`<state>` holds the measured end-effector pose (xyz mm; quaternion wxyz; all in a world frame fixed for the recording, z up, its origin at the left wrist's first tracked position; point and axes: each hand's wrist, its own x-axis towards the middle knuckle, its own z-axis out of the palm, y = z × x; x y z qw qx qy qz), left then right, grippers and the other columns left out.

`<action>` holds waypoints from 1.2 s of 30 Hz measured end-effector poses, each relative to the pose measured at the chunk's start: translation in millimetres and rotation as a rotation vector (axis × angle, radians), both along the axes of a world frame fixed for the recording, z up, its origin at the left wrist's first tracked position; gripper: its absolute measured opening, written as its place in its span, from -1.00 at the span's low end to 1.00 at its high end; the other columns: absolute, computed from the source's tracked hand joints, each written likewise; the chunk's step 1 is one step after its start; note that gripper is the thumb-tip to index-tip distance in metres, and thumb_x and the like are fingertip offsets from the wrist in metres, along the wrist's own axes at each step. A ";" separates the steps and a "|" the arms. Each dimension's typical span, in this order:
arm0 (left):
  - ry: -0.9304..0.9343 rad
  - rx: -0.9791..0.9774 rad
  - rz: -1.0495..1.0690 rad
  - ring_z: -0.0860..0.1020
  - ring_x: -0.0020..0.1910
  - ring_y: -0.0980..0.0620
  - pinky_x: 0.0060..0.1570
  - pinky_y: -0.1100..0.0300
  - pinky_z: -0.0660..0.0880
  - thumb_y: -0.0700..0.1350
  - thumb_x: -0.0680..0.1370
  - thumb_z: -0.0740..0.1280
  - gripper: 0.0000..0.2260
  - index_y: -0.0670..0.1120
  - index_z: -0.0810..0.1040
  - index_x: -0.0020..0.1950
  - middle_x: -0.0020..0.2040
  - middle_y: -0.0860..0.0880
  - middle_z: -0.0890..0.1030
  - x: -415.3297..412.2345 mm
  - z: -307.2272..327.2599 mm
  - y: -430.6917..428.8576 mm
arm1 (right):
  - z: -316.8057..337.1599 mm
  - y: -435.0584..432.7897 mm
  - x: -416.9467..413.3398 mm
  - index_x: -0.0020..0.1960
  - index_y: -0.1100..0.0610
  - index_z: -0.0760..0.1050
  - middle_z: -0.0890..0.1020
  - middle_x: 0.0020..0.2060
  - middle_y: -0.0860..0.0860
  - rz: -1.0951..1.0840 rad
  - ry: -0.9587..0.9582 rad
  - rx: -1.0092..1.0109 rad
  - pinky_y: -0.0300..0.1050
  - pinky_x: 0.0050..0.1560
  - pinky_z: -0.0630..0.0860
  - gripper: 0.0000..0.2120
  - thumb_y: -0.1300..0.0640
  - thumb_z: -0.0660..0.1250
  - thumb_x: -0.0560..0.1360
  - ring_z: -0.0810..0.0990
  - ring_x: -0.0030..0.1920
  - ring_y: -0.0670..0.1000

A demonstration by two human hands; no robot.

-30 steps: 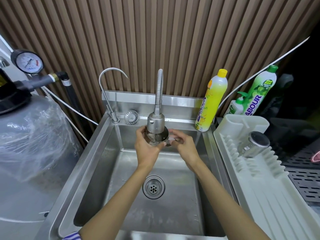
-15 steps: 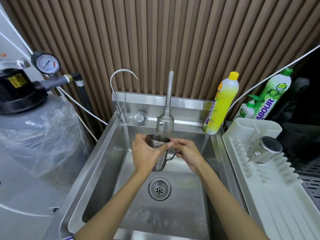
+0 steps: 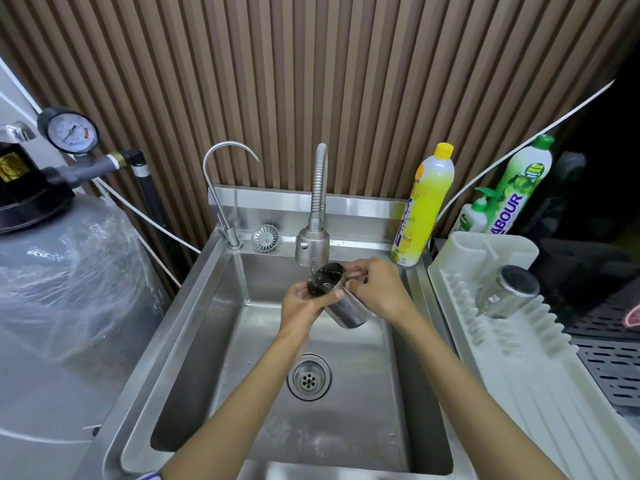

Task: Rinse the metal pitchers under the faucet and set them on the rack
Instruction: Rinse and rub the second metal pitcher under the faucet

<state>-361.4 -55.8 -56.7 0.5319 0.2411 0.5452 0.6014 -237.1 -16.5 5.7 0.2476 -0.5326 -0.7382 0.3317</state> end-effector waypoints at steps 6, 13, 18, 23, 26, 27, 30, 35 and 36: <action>0.182 0.100 0.129 0.53 0.06 0.12 0.01 0.37 0.44 -0.34 0.21 0.57 -0.39 -0.12 0.39 0.15 0.06 -0.01 0.56 -0.6 2.0 8.8 | -2.7 4.4 2.1 0.19 0.16 0.53 0.61 -0.07 0.07 -0.003 -0.017 0.102 -0.47 -0.15 0.27 -0.70 0.25 0.33 0.46 0.50 -0.09 -0.07; 0.262 0.020 0.105 0.51 -0.02 0.17 -0.08 0.42 0.41 -0.30 0.20 0.58 -0.43 -0.03 0.39 0.07 0.04 0.03 0.53 -17.0 -14.7 3.4 | -5.0 12.3 -14.5 0.22 0.15 0.53 0.64 -0.15 0.18 0.129 -0.177 -0.016 -0.28 -0.10 0.39 -0.65 0.32 0.23 0.47 0.55 -0.12 0.04; 0.361 -0.172 -0.037 0.53 0.03 0.01 0.13 0.09 0.49 -0.25 0.22 0.57 -0.43 -0.03 0.50 0.18 0.11 -0.02 0.57 -32.4 -27.9 1.2 | -11.4 -7.2 -48.6 0.03 0.19 0.57 0.63 -0.03 0.20 0.295 -0.559 0.215 -0.01 -0.05 0.50 -0.78 0.18 0.32 0.41 0.60 -0.01 0.24; 0.334 -0.180 -0.153 0.48 -0.25 0.09 -0.32 0.29 0.43 -0.29 0.21 0.46 -0.52 0.09 0.53 0.04 -0.16 0.11 0.59 -36.7 -25.0 2.4 | -16.2 -12.5 -58.0 0.05 0.20 0.55 0.60 0.03 0.13 0.405 -0.799 0.444 -0.08 -0.11 0.39 -0.81 0.18 0.27 0.47 0.61 0.02 0.18; 0.441 -0.191 -0.199 0.51 -0.13 0.08 -0.18 0.25 0.43 -0.30 0.29 0.43 -0.60 0.02 0.55 0.06 -0.10 0.05 0.59 -36.2 -29.8 4.9 | -15.6 -12.6 -61.0 0.03 0.23 0.55 0.60 0.03 0.17 0.485 -0.853 0.496 -0.04 -0.05 0.41 -0.83 0.23 0.25 0.48 0.58 0.05 0.19; 0.481 -0.200 -0.208 0.51 -0.06 0.06 -0.12 0.24 0.43 -0.28 0.34 0.41 -0.62 -0.01 0.54 0.10 -0.05 0.01 0.59 -35.2 -31.6 5.9 | -15.9 -12.9 -62.5 0.02 0.23 0.56 0.60 0.04 0.17 0.508 -0.872 0.515 -0.01 0.02 0.43 -0.83 0.25 0.23 0.49 0.57 0.06 0.19; 0.536 -0.205 -0.221 0.52 -0.07 0.07 -0.20 0.28 0.44 -0.20 0.43 0.34 -0.77 -0.03 0.52 0.06 -0.07 0.02 0.59 -29.5 -33.9 7.7 | -15.0 -12.0 -67.0 0.00 0.19 0.57 0.61 0.02 0.16 0.523 -0.941 0.605 -0.04 0.02 0.39 -0.79 0.29 0.17 0.51 0.55 0.06 0.18; 0.579 -0.241 -0.259 0.52 -0.09 0.02 -0.15 0.19 0.46 -0.16 0.48 0.23 -0.87 -0.10 0.52 -0.01 -0.06 -0.09 0.60 -24.9 -28.3 14.0 | -8.8 -11.0 -74.1 -0.06 0.19 0.57 0.65 -0.05 0.12 0.491 -1.011 0.615 -0.11 -0.17 0.29 -0.77 0.36 0.16 0.49 0.59 -0.04 0.13; 0.579 -0.248 -0.263 0.53 -0.06 -0.01 -0.10 0.15 0.47 -0.17 0.49 0.22 -0.84 -0.13 0.52 0.03 -0.02 -0.12 0.60 -25.1 -27.6 15.1 | -7.7 -10.8 -75.1 -0.07 0.19 0.57 0.65 -0.06 0.12 0.484 -1.013 0.609 -0.11 -0.18 0.28 -0.76 0.37 0.16 0.48 0.58 -0.06 0.13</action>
